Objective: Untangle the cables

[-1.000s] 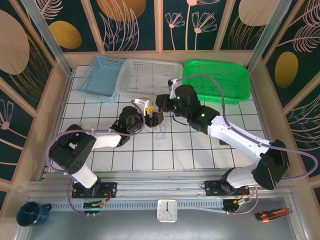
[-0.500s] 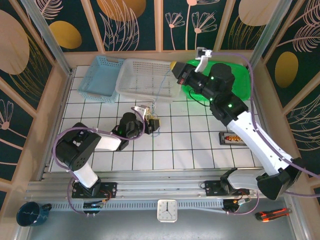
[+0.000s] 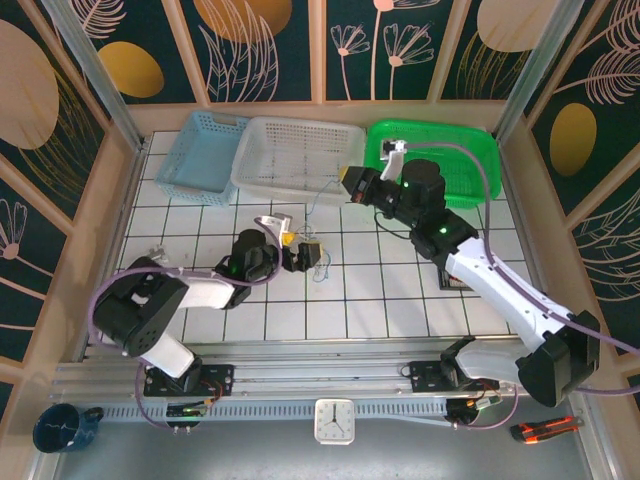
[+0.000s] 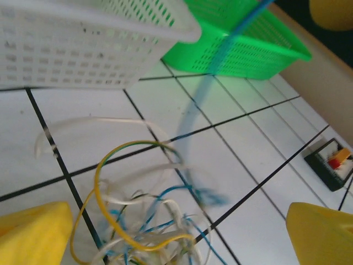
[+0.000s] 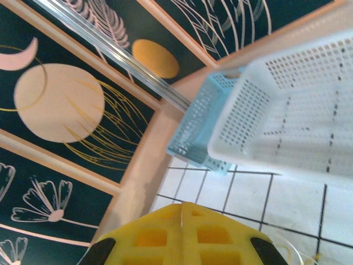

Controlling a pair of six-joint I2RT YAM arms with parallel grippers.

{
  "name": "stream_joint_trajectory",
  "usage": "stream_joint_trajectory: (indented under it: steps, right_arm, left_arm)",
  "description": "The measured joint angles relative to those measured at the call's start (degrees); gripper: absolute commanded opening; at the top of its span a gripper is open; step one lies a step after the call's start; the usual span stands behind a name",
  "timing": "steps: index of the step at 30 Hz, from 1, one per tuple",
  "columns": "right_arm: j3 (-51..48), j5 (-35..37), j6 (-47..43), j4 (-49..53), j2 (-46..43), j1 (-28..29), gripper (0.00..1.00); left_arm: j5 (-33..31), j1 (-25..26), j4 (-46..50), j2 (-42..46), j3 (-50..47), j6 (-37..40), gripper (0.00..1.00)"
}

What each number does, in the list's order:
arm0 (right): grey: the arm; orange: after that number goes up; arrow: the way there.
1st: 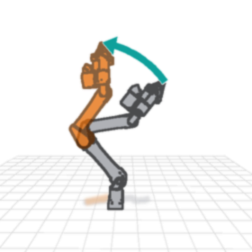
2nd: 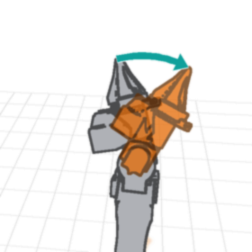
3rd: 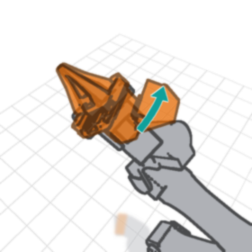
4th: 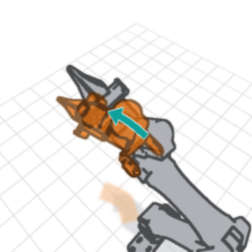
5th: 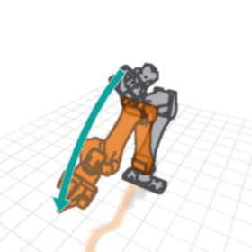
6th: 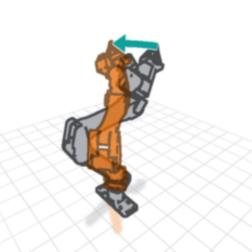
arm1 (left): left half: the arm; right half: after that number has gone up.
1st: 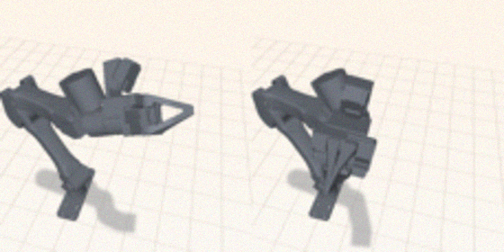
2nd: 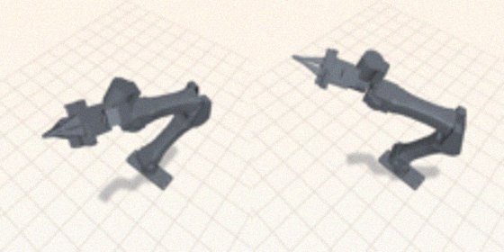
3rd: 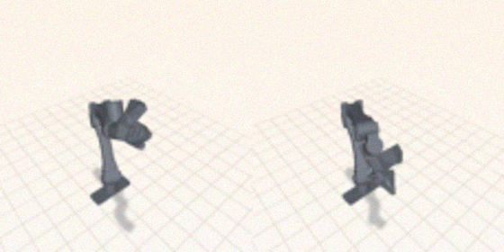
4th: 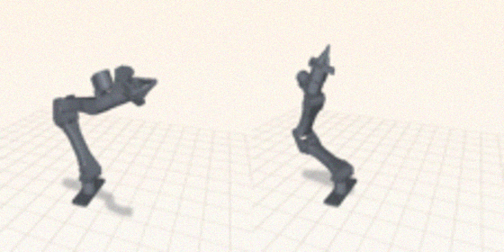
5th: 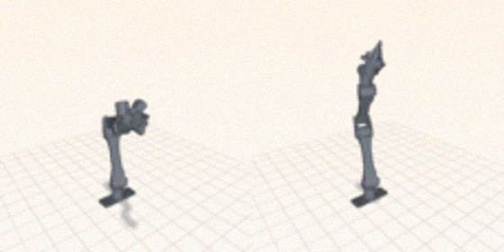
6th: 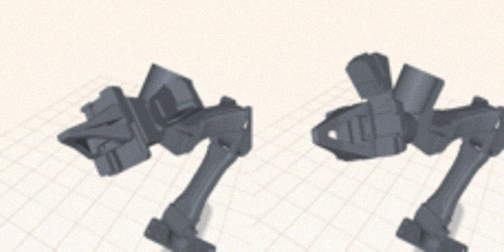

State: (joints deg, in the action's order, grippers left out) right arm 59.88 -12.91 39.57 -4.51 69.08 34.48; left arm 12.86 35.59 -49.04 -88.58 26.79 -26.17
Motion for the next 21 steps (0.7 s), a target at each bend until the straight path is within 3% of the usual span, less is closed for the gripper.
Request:
stream_joint_trajectory:
  steps: [10, 21]
  right_arm:
    - [-0.31, 1.14, -1.31, 1.2, -0.09, 1.73, 0.0]
    - [7.5, 1.2, -3.21, 3.56, 0.26, 4.83, 0.0]
  left_arm:
    - [-1.33, 0.0, 3.98, 11.54, -0.83, 1.14, 0.99]
    - [-0.74, 0.0, 5.9, 8.57, 6.71, 4.11, 0.99]
